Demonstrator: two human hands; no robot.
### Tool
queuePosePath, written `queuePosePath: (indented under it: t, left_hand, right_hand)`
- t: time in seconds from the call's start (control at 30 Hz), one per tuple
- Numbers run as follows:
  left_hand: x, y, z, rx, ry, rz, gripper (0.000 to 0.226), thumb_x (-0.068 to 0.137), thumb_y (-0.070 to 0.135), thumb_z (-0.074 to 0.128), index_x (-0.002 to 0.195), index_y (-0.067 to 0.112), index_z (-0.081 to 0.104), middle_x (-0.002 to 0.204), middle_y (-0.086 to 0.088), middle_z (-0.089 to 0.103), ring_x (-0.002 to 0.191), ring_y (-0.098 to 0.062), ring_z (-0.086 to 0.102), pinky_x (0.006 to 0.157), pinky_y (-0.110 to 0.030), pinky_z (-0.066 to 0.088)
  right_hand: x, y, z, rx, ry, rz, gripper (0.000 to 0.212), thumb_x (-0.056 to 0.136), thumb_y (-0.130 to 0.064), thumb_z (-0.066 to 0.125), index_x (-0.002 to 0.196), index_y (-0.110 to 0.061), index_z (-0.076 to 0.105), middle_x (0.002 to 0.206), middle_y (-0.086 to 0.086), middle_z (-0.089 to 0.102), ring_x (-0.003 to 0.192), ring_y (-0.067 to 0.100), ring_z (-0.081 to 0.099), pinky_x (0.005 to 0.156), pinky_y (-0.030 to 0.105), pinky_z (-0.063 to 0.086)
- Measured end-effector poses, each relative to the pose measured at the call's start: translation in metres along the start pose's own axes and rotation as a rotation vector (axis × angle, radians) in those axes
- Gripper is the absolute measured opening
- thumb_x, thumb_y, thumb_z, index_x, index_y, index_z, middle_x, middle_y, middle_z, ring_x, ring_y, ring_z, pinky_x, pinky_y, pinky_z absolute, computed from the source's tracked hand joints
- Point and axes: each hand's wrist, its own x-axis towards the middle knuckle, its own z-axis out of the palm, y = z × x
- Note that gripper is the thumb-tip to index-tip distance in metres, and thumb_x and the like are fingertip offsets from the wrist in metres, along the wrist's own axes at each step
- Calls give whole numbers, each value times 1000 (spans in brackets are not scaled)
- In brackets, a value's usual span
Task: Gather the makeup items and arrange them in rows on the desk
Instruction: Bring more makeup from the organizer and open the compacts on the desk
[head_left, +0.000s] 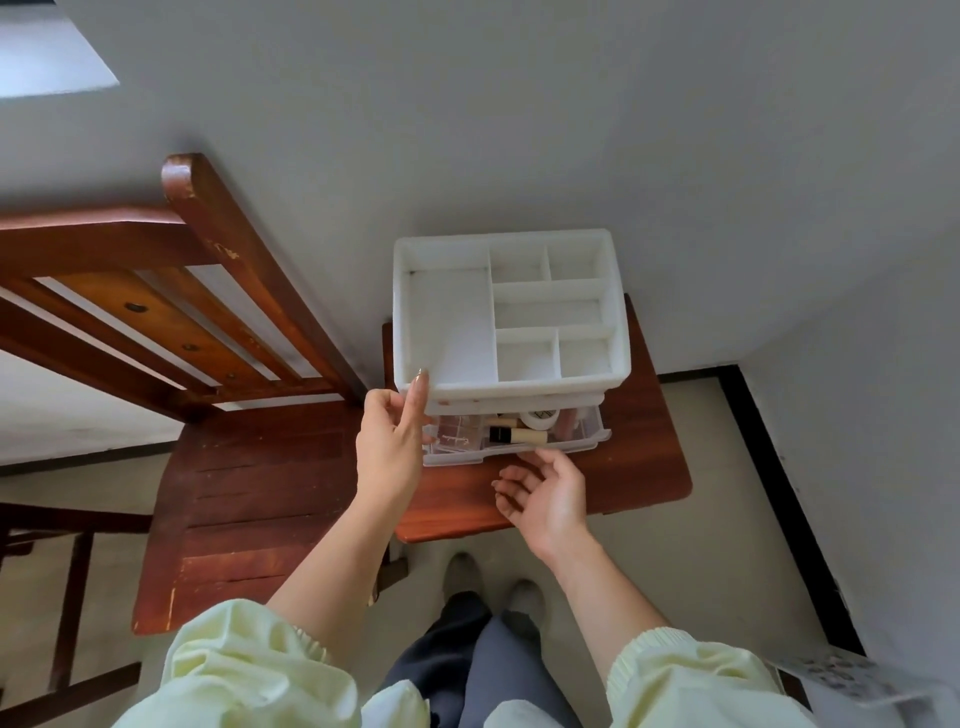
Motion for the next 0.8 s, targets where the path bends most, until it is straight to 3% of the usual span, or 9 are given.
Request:
queuePosePath:
  t: [0.1, 0.2, 0.27, 0.37, 0.5, 0.63, 0.8]
  left_hand:
    - [-18, -10, -2, 83, 70, 44, 43, 91, 57, 46, 94, 15, 52, 89, -4, 62, 77, -14, 58, 65, -23, 45]
    - [-34, -37, -1, 185, 179, -79, 40, 97, 55, 34, 100, 18, 49, 99, -3, 59, 84, -17, 56, 71, -31, 41]
    - [-30, -47, 2, 230, 77, -267, 43, 96, 55, 37, 115, 18, 45, 104, -5, 62, 88, -22, 61, 80, -37, 47]
    - [-24, -43, 11, 233, -85, -320, 44, 96, 46, 46, 128, 17, 42, 92, -5, 68, 74, -17, 66, 72, -32, 52]
    - [-22, -38, 14, 314, -89, -295, 33, 95, 21, 47, 126, 10, 46, 83, -5, 67, 63, -14, 65, 64, -29, 51]
    - [-34, -44, 7, 314, -82, -338, 35, 94, 22, 50, 127, 10, 46, 92, -8, 70, 64, -16, 67, 58, -27, 48]
    - [-36, -45, 5, 307, -104, -341, 39, 94, 27, 51, 128, 10, 46, 88, -4, 68, 69, -17, 65, 69, -32, 53]
  right_hand:
    - [-3, -8, -8, -172, 64, -1, 40, 93, -44, 51, 101, -7, 64, 76, 10, 67, 69, 23, 61, 63, 32, 46]
    - [-4, -26, -11, -366, 249, -60, 39, 91, -46, 58, 88, -7, 65, 73, 9, 68, 63, 19, 62, 58, 29, 49]
    - [-2, -41, -12, -456, 309, -135, 34, 89, -39, 66, 84, -6, 65, 67, 6, 66, 56, 16, 61, 53, 25, 49]
    - [-1, -53, -12, -584, 312, -163, 29, 90, -31, 65, 77, -4, 65, 61, 4, 63, 51, 14, 59, 50, 24, 48]
    - [-10, -40, -17, -635, 335, -121, 26, 92, -18, 57, 70, -5, 63, 57, 4, 60, 48, 15, 56, 51, 25, 46]
    - [-26, -26, -31, -615, 315, -84, 23, 92, -15, 58, 73, -4, 64, 56, 4, 60, 48, 14, 55, 50, 24, 45]
    - [-36, -29, -35, -659, 267, -47, 33, 94, -28, 58, 76, -2, 66, 55, 5, 61, 50, 16, 58, 51, 24, 48]
